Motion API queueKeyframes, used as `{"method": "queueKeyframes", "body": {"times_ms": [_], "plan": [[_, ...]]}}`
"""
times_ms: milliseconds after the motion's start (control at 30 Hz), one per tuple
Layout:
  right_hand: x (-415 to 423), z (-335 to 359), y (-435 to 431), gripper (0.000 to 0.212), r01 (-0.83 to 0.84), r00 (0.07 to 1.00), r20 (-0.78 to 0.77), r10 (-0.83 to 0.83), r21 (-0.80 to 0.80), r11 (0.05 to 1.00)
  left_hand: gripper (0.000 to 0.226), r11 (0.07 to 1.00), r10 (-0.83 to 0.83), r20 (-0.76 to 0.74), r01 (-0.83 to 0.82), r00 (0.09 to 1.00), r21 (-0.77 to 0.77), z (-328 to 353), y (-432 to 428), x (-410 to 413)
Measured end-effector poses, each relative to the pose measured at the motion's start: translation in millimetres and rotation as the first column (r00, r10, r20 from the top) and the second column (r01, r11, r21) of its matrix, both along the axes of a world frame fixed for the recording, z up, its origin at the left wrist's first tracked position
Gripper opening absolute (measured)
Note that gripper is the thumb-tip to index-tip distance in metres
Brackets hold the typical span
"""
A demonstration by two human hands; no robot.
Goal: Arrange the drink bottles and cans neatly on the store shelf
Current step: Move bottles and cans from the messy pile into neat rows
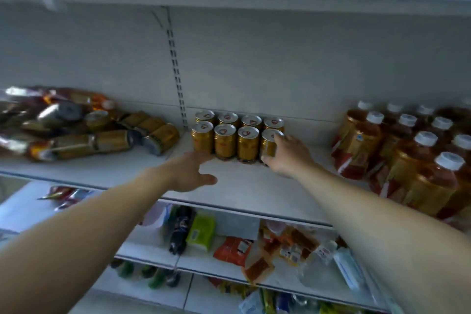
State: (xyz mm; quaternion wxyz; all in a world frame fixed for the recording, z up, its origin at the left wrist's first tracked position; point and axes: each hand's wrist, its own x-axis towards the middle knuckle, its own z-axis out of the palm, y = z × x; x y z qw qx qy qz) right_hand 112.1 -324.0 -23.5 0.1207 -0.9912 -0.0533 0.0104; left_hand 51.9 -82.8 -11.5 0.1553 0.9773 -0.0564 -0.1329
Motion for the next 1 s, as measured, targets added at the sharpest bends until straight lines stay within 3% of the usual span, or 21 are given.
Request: {"method": "queueKeyframes", "body": {"times_ms": [133, 300, 500, 633, 833, 900, 1000], "plan": [[3.0, 29.1, 66.1, 0.076, -0.147, 0.989, 0.013, 0.148, -0.051, 0.988, 0.074, 0.985, 0.169, 0.06, -0.171, 0.984, 0.026, 15.7, 66.6, -23.1], [10.6, 40.4, 170.1, 0.073, -0.288, 0.958, -0.016, 0.287, -0.067, 0.955, 0.074, 0.961, 0.266, 0.071, -0.27, 0.961, 0.056, 14.3, 158.5, -42.2], [24.9, 20.0, 294.6, 0.073, -0.296, 0.953, -0.086, 0.291, -0.053, 0.954, 0.073, 0.935, 0.336, 0.042, -0.339, 0.941, 0.107, 6.7, 273.5, -41.6], [35.4, -3.4, 328.5, 0.079, -0.201, 0.974, -0.111, 0.198, -0.014, 0.98, 0.073, 0.946, 0.278, 0.093, -0.289, 0.956, 0.145, -3.0, 307.2, -12.4], [54.4, -35.1, 321.7, 0.086, -0.156, 0.963, -0.224, 0.152, 0.0, 0.988, 0.078, 0.959, 0.049, 0.216, -0.106, 0.975, 0.261, -24.2, 294.8, 50.9], [59.6, -43.1, 317.8, 0.079, -0.167, 0.962, -0.208, 0.176, 0.056, 0.984, 0.081, 0.945, 0.021, 0.189, -0.081, 0.982, 0.318, -35.4, 291.8, 69.8], [61.2, -45.2, 311.9, 0.05, -0.156, 0.987, -0.021, 0.161, 0.138, 0.978, 0.087, 0.931, 0.039, 0.215, -0.113, 0.976, 0.346, -46.4, 280.6, 83.7]]}}
